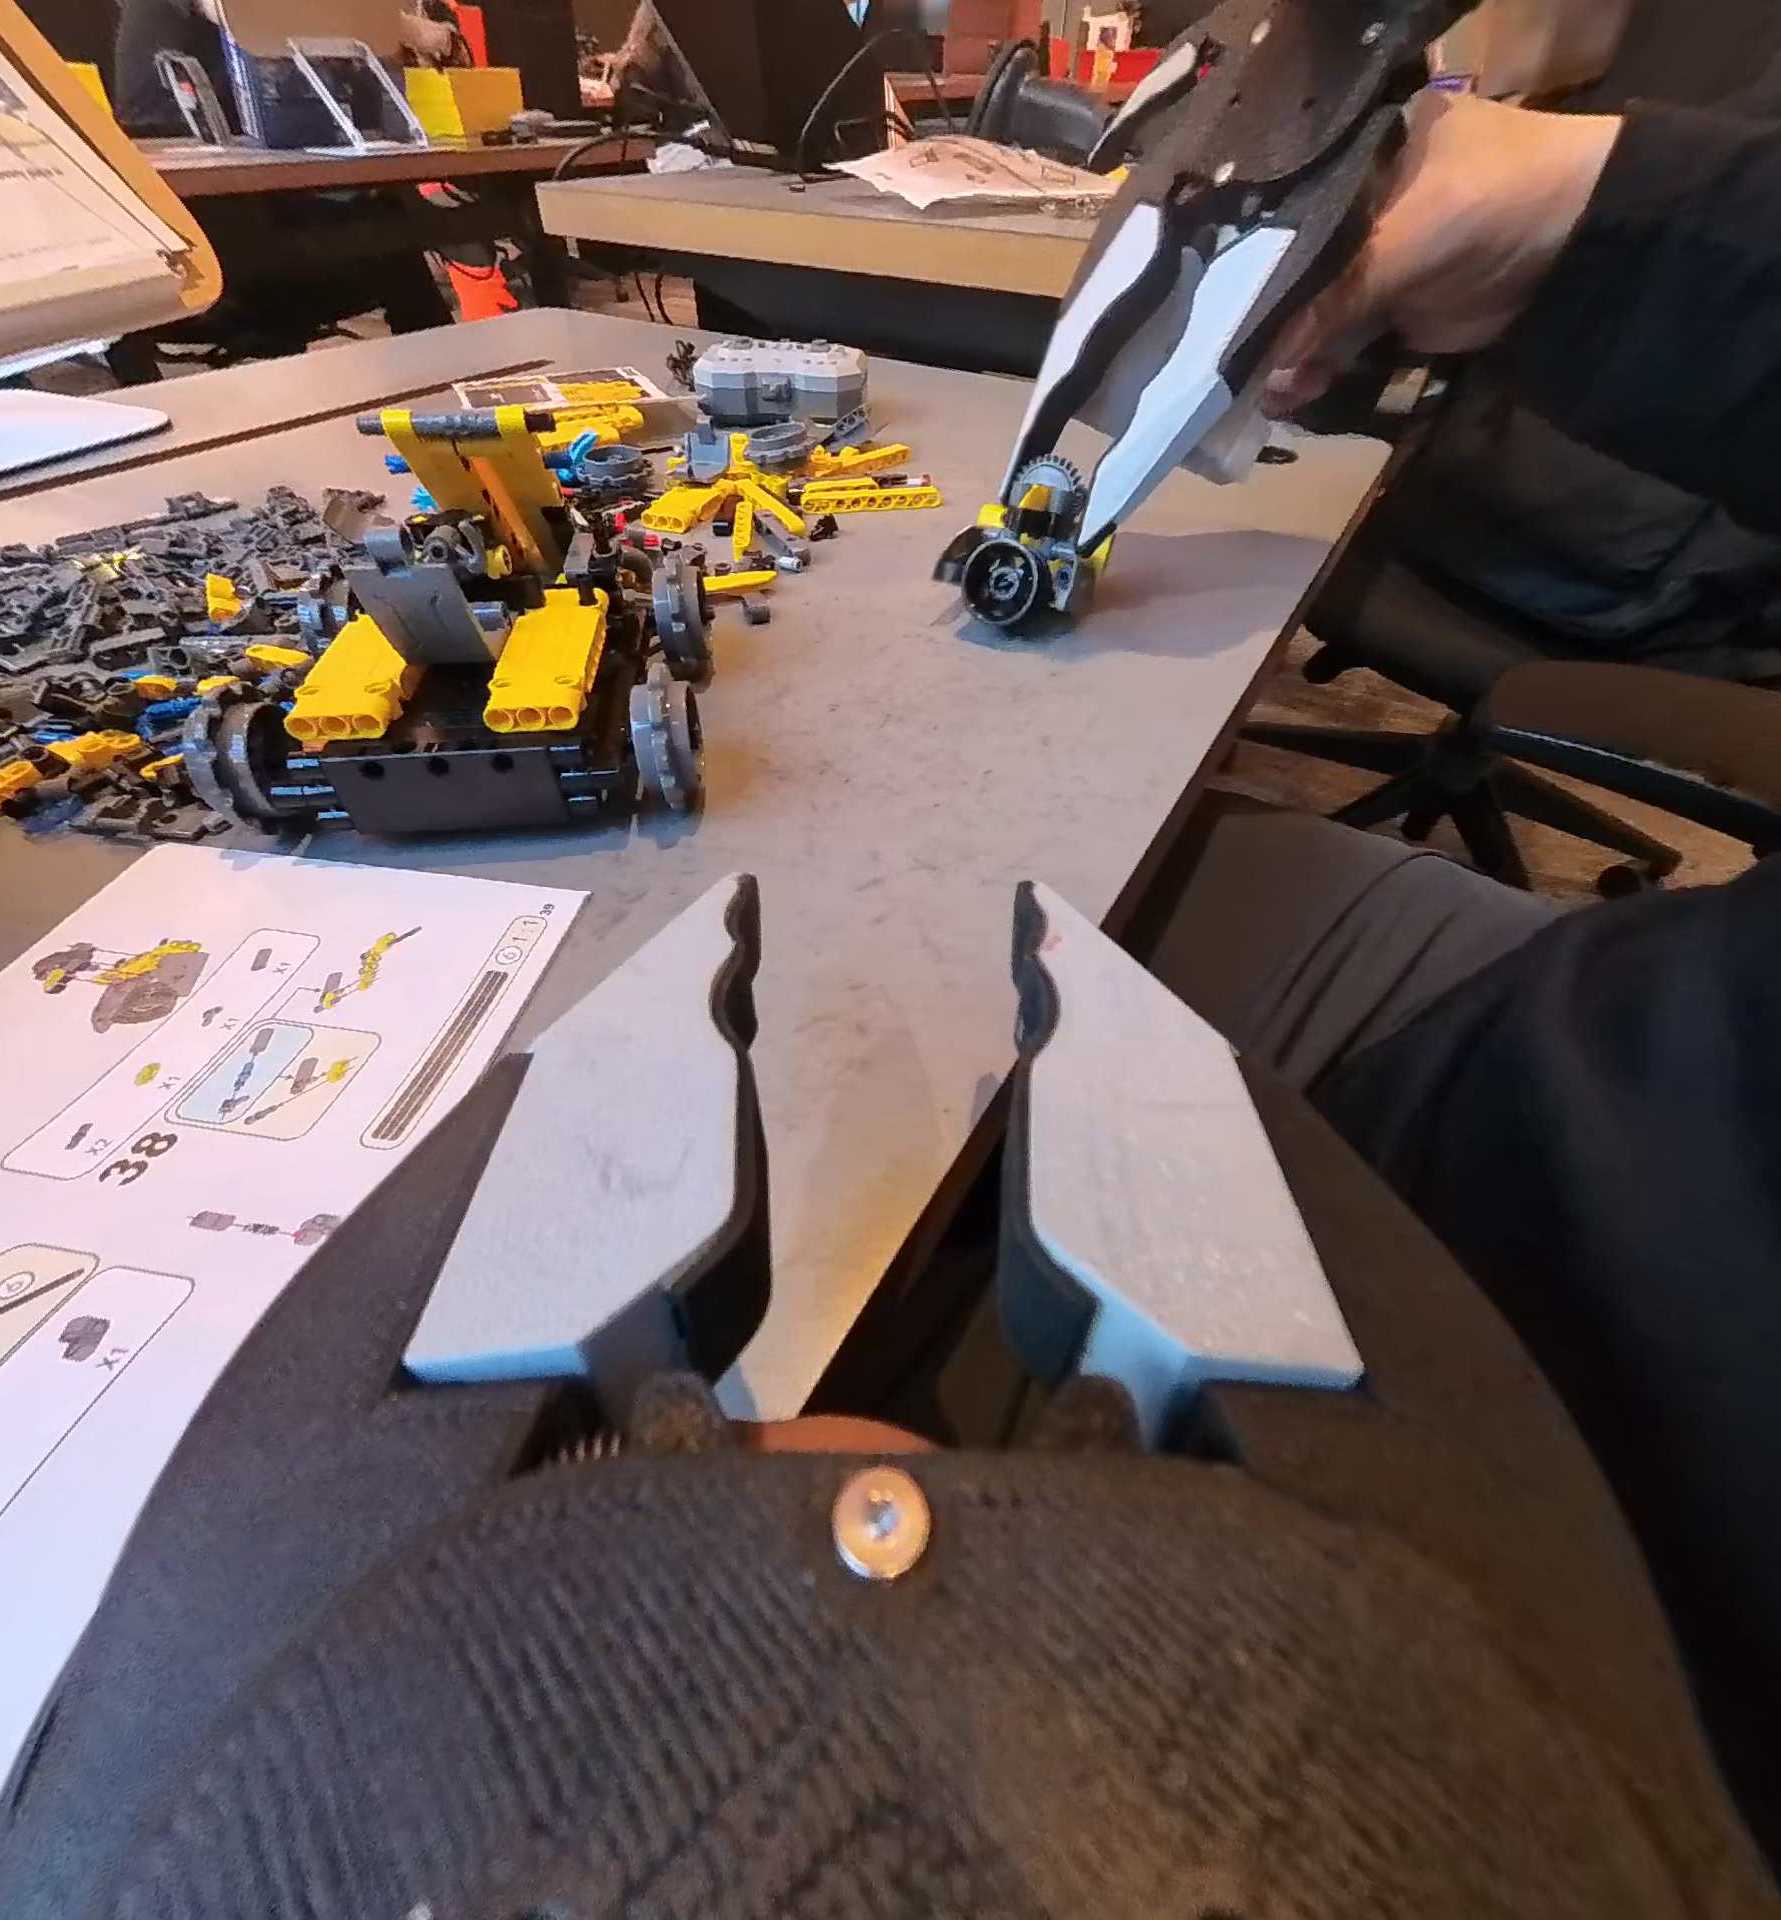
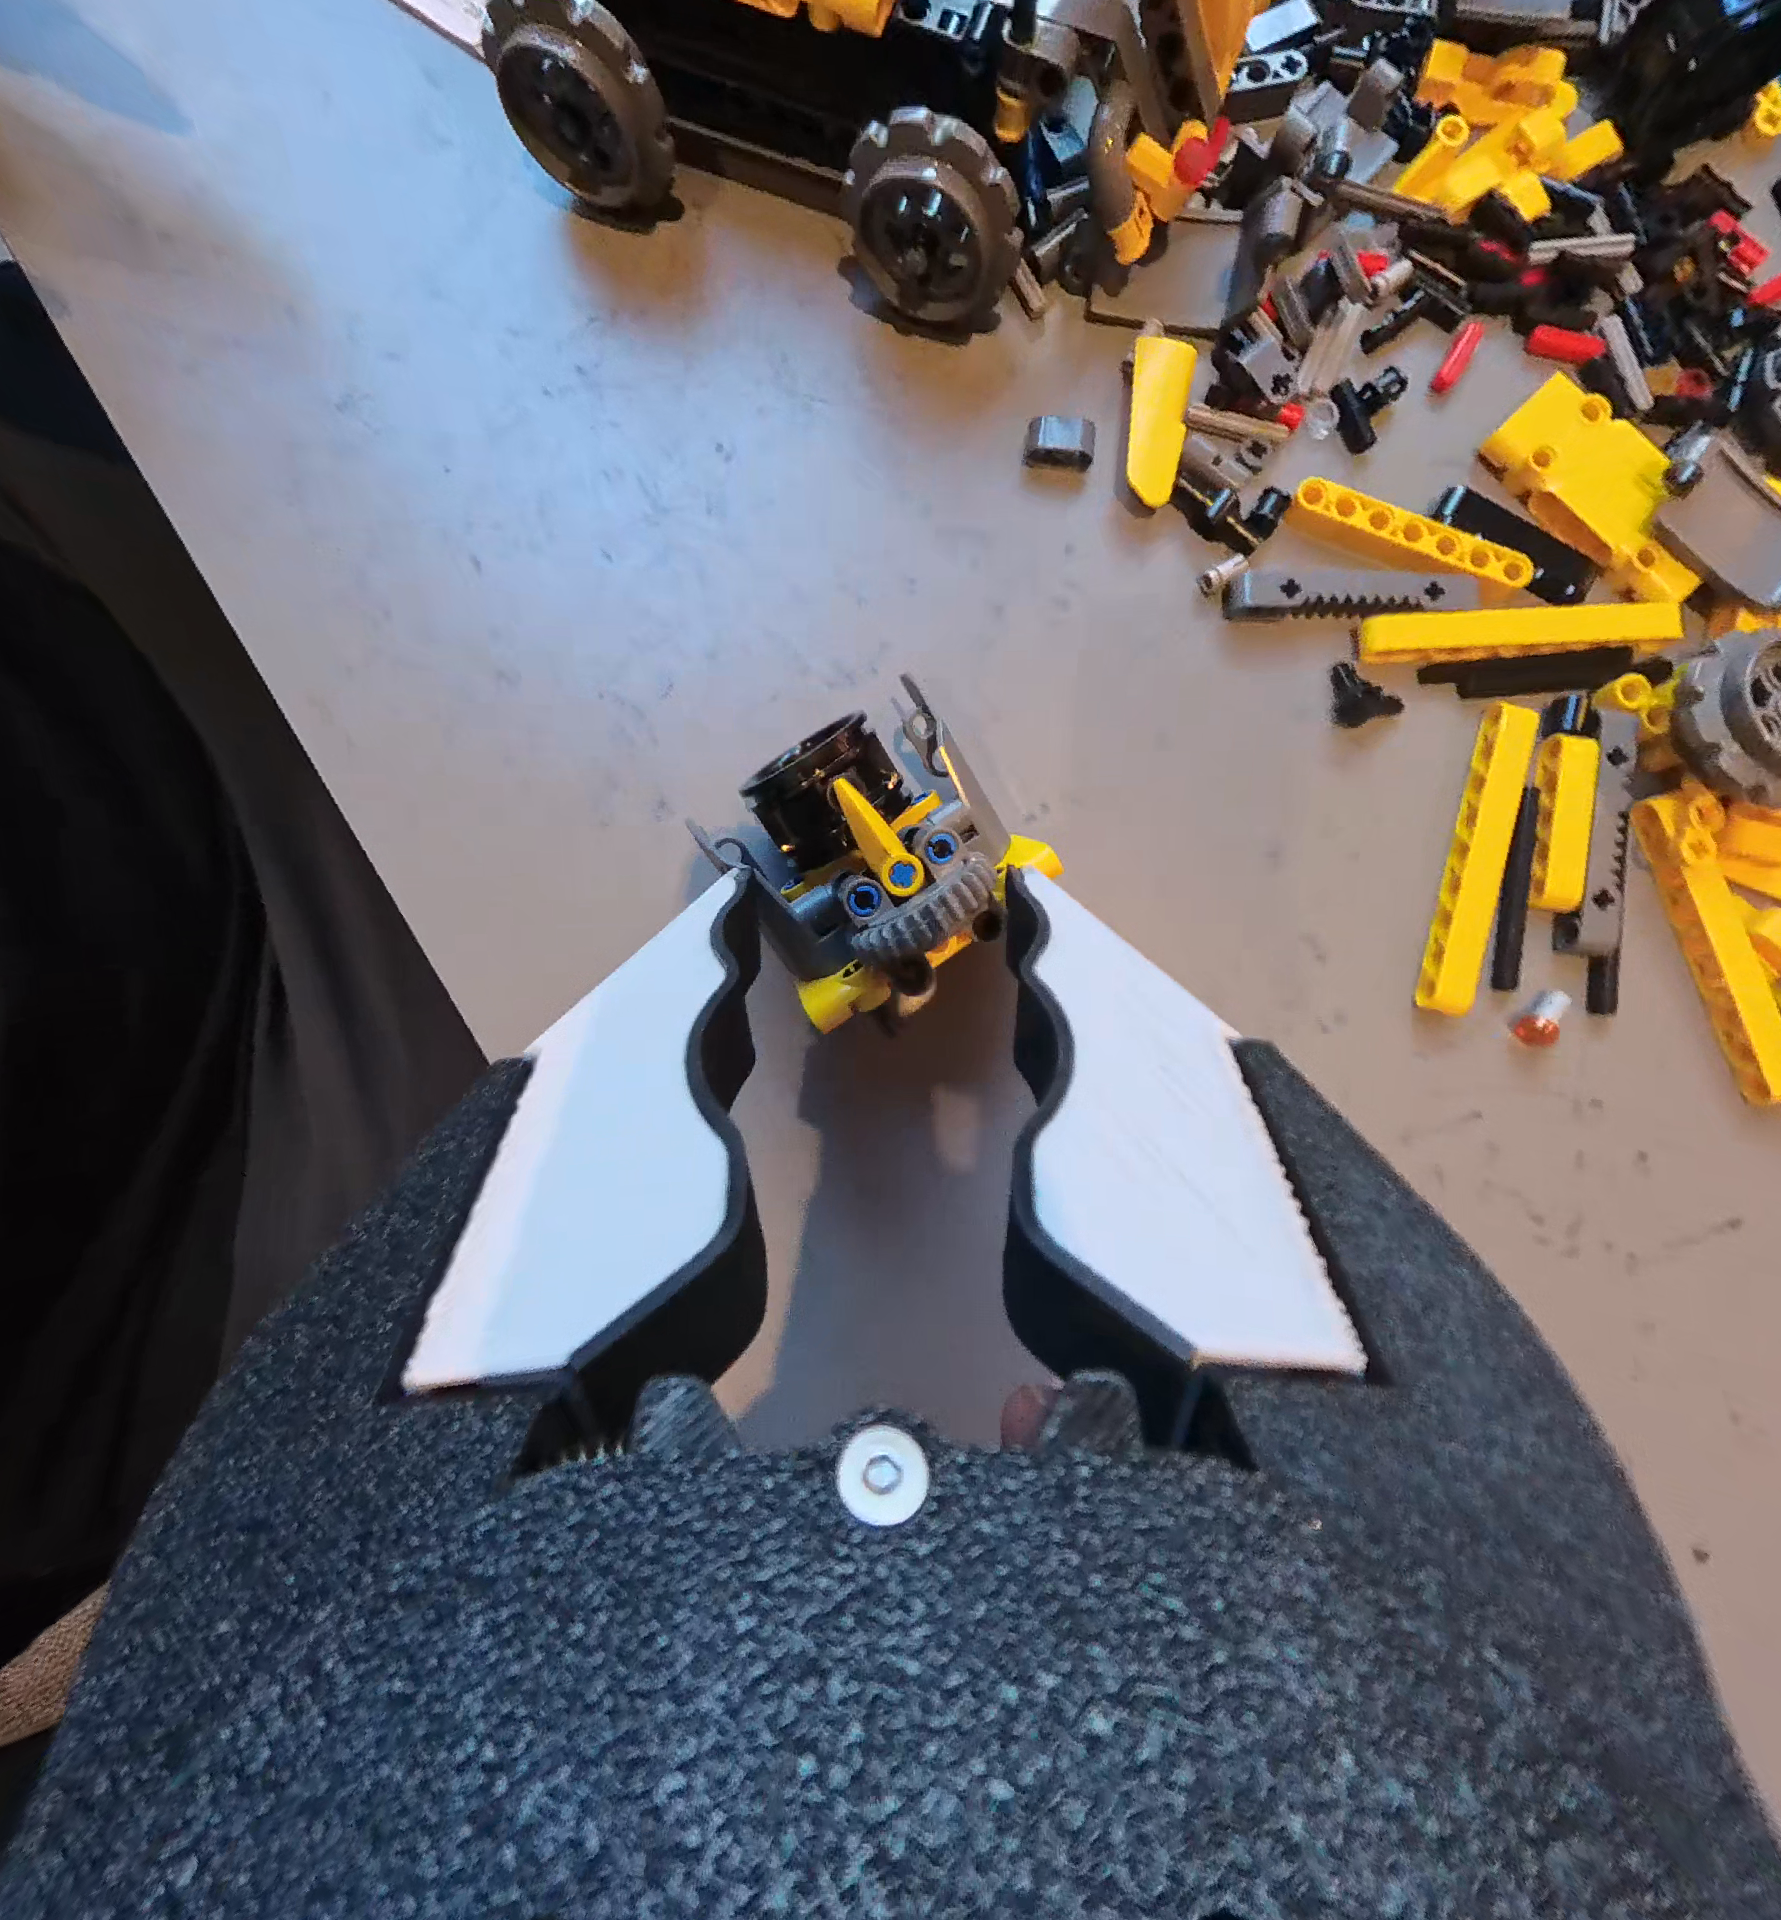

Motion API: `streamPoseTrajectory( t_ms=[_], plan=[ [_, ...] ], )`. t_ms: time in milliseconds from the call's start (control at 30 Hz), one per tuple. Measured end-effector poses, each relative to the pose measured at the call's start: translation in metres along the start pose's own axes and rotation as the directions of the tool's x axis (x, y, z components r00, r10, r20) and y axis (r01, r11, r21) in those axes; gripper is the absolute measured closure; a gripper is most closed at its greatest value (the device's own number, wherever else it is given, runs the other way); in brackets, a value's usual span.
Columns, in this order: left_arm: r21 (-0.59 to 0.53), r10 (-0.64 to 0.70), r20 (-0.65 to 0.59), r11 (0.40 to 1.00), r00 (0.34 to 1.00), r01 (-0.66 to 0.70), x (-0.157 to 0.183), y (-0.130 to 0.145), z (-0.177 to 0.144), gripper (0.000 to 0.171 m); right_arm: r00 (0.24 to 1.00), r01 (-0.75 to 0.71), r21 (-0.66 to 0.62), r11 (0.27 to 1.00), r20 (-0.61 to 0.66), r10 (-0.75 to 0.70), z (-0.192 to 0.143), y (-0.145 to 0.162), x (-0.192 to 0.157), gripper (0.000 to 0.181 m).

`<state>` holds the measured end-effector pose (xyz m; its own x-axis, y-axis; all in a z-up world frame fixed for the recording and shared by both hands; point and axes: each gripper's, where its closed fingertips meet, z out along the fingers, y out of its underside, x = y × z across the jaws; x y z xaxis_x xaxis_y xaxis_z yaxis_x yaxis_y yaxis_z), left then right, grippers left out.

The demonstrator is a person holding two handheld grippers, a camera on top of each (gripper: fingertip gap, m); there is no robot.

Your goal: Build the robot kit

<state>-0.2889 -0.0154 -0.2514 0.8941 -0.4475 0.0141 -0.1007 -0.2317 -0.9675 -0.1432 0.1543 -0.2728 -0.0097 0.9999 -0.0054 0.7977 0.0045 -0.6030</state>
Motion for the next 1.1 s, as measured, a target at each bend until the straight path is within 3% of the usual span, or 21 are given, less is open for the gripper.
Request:
streamPoseTrajectory(
  t_ms=[233, 1100],
  plan=[
    [-0.006, -0.016, 0.002, 1.0, 1.0, 0.016, -0.001, -0.001, -0.004, 0.125, 1.0, 0.003, 0.022, 1.0, -0.009, -0.003, 0.001, -0.015, -0.002, 0.134],
    [-0.034, -0.044, -0.002, 0.998, 0.999, 0.044, -0.002, 0.002, -0.004, 0.125, 0.999, -0.042, 0.095, 0.995, -0.029, 0.045, -0.001, -0.02, 0.003, 0.134]
  ],
)
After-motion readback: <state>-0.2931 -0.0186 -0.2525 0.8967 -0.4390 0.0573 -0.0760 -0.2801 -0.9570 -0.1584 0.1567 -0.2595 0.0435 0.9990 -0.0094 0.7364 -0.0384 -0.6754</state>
